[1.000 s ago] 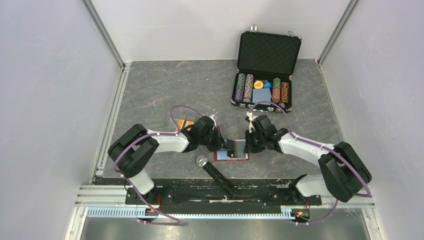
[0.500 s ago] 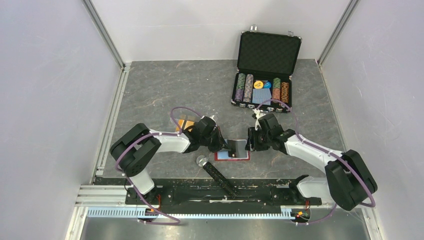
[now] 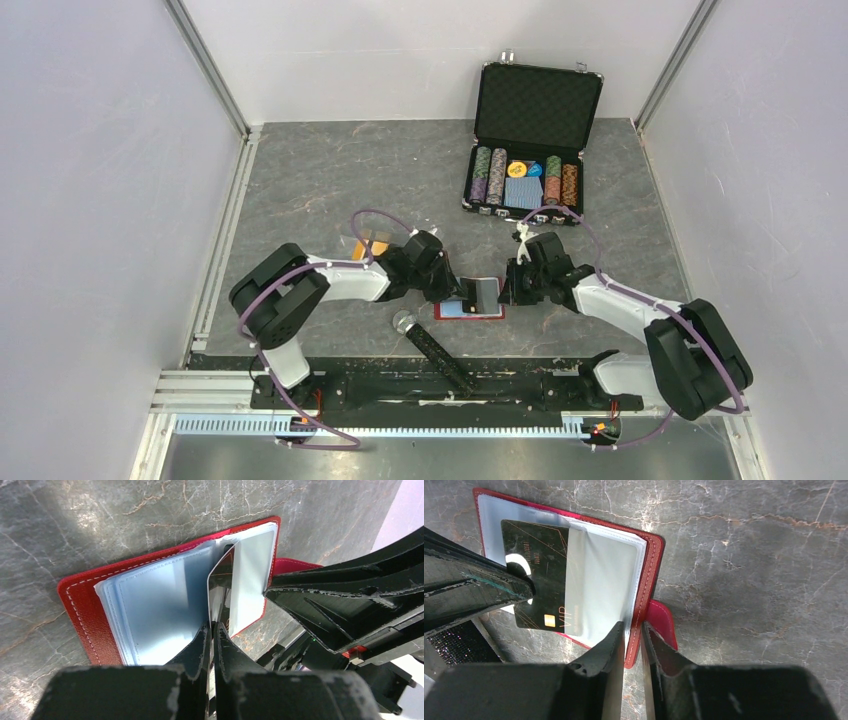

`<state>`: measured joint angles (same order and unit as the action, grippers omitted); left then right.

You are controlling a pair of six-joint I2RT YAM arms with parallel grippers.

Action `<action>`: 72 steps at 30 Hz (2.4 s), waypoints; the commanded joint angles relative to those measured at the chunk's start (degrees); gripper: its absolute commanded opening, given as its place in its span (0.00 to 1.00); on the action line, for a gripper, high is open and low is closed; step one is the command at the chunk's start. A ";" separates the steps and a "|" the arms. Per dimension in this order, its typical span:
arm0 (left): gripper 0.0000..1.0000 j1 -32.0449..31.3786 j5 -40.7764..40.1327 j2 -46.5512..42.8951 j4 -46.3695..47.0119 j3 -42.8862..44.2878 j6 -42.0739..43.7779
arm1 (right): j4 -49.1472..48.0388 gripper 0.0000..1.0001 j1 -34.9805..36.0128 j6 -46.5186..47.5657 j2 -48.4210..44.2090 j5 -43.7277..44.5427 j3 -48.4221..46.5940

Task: Put the credit cards into the card holder
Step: Insert the credit card into the card holder.

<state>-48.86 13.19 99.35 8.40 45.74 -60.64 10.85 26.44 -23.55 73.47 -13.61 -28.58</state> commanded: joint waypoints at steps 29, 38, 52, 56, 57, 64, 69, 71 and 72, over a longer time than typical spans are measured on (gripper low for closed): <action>0.36 -4.70 -0.54 11.43 -16.76 17.63 6.64 | -2.85 0.08 -0.88 -0.79 -1.26 -5.71 2.47; 0.47 -5.91 2.49 14.55 -20.17 24.10 11.55 | -3.07 0.08 -0.90 -0.92 -2.10 -6.62 2.02; 0.71 -6.08 -12.68 7.63 -39.70 29.41 21.47 | 2.89 0.22 -0.86 1.09 -4.64 -2.46 -1.93; 0.74 -5.51 -12.17 3.85 -40.48 28.59 23.75 | 3.75 0.29 -0.77 1.07 -5.14 -2.45 -3.01; 0.75 -5.23 -11.49 3.15 -40.51 28.35 24.01 | 3.88 0.30 -0.79 1.05 -5.21 -2.54 -3.27; 0.80 -1.88 -4.94 -2.16 -37.47 24.77 24.44 | 4.60 0.32 -0.26 0.78 -5.44 -2.75 -4.77; 0.80 4.12 0.81 -7.21 -34.58 19.36 24.41 | 4.68 0.33 1.08 0.14 -4.61 -2.93 -6.33; 0.80 8.23 3.61 -10.10 -33.37 16.37 24.51 | 4.64 0.34 2.07 -0.29 -4.09 -2.70 -7.19; 0.80 10.05 4.92 -11.38 -32.91 14.93 24.53 | 4.58 0.34 2.49 -0.43 -3.76 -2.51 -7.72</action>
<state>-44.86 11.70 94.02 -27.97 64.69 -38.35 15.90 27.46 -23.16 69.30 -16.12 -32.56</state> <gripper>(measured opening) 0.797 0.334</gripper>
